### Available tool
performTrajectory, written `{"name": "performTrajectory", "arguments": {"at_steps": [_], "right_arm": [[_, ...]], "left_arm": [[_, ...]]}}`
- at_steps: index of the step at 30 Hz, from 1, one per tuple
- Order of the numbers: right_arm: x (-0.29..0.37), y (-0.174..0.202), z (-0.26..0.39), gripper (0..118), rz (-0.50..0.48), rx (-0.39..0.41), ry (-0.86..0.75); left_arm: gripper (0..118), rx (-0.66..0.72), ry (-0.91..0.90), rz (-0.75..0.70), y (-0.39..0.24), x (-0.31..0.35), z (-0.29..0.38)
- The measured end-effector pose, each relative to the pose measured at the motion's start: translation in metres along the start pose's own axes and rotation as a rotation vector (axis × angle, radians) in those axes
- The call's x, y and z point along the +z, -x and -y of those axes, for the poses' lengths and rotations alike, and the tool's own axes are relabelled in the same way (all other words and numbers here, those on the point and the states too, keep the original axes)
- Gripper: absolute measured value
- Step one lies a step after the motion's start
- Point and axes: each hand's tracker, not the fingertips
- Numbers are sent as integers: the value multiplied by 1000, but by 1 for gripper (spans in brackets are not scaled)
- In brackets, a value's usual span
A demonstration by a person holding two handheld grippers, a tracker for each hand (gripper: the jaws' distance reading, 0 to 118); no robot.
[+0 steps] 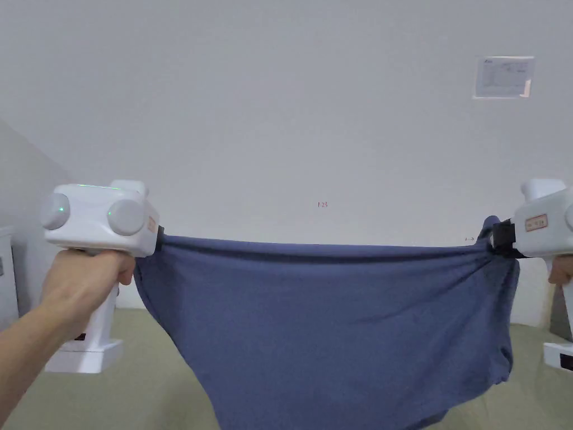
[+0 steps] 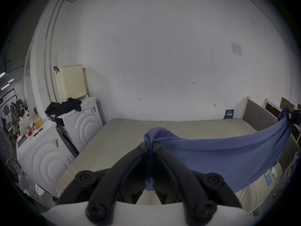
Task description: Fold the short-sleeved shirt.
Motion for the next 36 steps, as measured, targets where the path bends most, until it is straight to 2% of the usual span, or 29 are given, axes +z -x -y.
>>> {"name": "performTrajectory", "arguments": {"at_steps": [13, 17, 21, 26, 28, 32, 35, 36], "right_arm": [[-135, 10, -28, 8, 47, -15, -3], [-177, 19, -30, 8, 47, -15, -1], [-215, 22, -17, 8, 24, -52, 15], [-248, 27, 27, 8, 19, -13, 83], [-249, 26, 48, 8, 16, -36, 102], [-239, 22, 145, 8, 17, -11, 217], [-217, 14, 210, 8, 9, -67, 298], [-208, 13, 230, 8, 13, -40, 350]], "left_arm": [[4, -9, -12, -42, -25, -106, -55], [4, -19, -34, -78, -30, -140, -60], [4, -16, -14, -97, -33, -179, -47], [4, -20, 71, -90, -32, -221, 4], [4, -26, 111, -72, -32, -230, 34], [4, -45, 197, -12, -29, -227, 113], [4, -48, 282, 24, -26, -208, 175], [4, -45, 298, 38, -24, -200, 195]]}}
